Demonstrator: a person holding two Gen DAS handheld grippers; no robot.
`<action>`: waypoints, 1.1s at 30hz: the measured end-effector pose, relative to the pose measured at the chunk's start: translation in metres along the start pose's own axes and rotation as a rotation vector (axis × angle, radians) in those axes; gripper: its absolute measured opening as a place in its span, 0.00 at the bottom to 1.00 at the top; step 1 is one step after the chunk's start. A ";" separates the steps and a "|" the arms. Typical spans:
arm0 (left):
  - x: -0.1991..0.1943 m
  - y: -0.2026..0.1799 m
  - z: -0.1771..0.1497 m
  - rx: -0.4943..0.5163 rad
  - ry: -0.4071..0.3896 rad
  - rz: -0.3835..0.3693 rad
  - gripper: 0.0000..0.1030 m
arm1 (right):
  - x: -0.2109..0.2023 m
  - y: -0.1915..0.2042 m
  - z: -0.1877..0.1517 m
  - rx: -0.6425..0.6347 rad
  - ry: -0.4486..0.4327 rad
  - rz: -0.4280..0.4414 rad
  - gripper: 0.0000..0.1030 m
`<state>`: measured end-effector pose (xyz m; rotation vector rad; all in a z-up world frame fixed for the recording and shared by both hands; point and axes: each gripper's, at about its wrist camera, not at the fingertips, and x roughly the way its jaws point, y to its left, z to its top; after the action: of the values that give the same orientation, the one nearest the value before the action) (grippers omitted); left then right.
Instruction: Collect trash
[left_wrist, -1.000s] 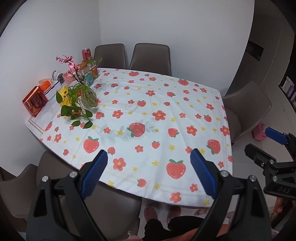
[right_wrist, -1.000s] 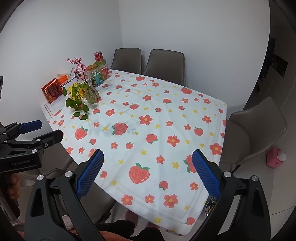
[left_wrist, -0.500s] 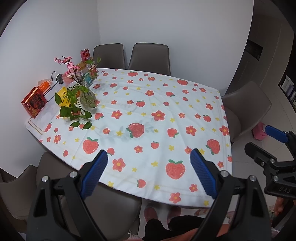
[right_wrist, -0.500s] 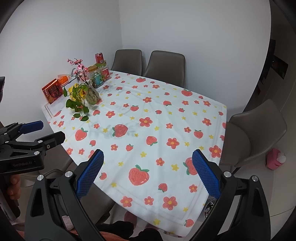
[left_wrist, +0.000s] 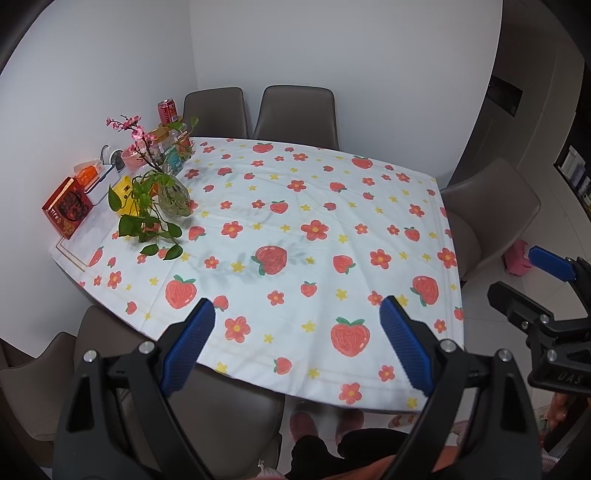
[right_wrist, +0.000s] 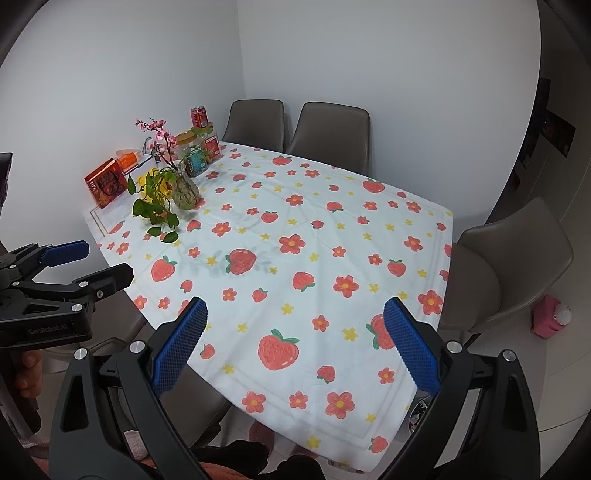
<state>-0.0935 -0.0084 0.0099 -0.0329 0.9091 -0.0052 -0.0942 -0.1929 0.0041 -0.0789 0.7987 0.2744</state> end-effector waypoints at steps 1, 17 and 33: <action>0.000 0.000 0.000 0.000 0.000 0.001 0.88 | 0.000 0.000 0.000 0.000 -0.001 -0.001 0.90; -0.001 -0.003 0.000 -0.003 0.001 0.000 0.88 | 0.000 0.000 0.001 0.000 0.001 -0.001 0.90; -0.001 -0.003 0.001 -0.002 0.001 -0.001 0.88 | -0.001 -0.002 0.002 0.001 0.001 0.001 0.90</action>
<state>-0.0934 -0.0112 0.0112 -0.0349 0.9098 -0.0054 -0.0930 -0.1945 0.0058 -0.0779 0.8000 0.2751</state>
